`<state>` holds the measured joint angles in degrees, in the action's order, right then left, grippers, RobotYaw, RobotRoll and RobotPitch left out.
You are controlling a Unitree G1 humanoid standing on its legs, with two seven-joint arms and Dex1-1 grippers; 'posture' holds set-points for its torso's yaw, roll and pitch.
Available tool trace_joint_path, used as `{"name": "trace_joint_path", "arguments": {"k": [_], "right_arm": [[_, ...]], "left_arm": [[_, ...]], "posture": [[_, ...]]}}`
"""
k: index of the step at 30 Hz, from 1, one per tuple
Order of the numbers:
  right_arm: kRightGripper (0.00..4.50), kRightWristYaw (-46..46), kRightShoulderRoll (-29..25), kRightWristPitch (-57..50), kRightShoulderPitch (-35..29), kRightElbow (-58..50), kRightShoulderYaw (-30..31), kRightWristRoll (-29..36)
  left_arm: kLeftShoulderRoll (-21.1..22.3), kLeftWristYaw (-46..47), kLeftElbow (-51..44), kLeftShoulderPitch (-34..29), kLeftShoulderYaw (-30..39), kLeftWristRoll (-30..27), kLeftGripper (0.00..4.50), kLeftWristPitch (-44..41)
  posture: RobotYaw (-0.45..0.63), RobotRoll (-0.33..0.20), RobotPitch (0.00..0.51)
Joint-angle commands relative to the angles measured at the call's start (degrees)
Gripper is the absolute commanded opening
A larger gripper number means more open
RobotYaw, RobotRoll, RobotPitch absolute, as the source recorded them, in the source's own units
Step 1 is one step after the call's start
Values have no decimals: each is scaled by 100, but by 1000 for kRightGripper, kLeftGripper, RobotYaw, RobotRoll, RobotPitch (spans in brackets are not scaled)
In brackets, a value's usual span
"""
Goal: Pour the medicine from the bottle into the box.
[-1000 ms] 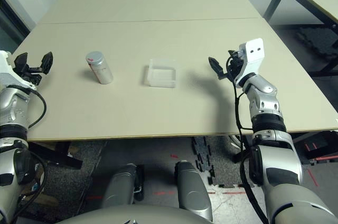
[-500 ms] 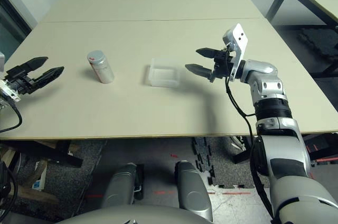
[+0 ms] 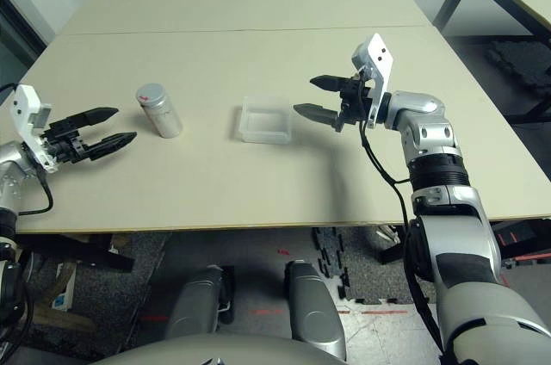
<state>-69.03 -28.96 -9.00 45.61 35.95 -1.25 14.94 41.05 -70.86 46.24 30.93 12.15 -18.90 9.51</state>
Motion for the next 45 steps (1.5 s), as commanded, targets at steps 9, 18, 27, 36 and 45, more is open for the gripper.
{"name": "trace_joint_path", "arguments": {"k": [9,18,27,36,45], "right_arm": [[4500,7,-32,-188,-131,-335,91,18],[4500,61,-97,-531,-363,-803,18,120],[4500,213,-258,-799,-622,-1245,-48,250],[4500,366,-336,-1049,-920,-1720,-63,399],[4500,479,-456,-1237,-1088,-2033,-59,516]], "left_arm": [[-338,316,535,207,-40,249,4486,575],[-485,522,1095,548,-37,376,4486,727],[-809,672,1562,860,-177,618,4486,902],[-1009,885,1968,1195,-263,806,4486,1035],[-1132,1022,2197,1378,-202,876,4486,1041]], "posture": [[-89,0,116],[-129,0,113],[-171,0,116],[-203,0,117],[-221,0,114]]}}
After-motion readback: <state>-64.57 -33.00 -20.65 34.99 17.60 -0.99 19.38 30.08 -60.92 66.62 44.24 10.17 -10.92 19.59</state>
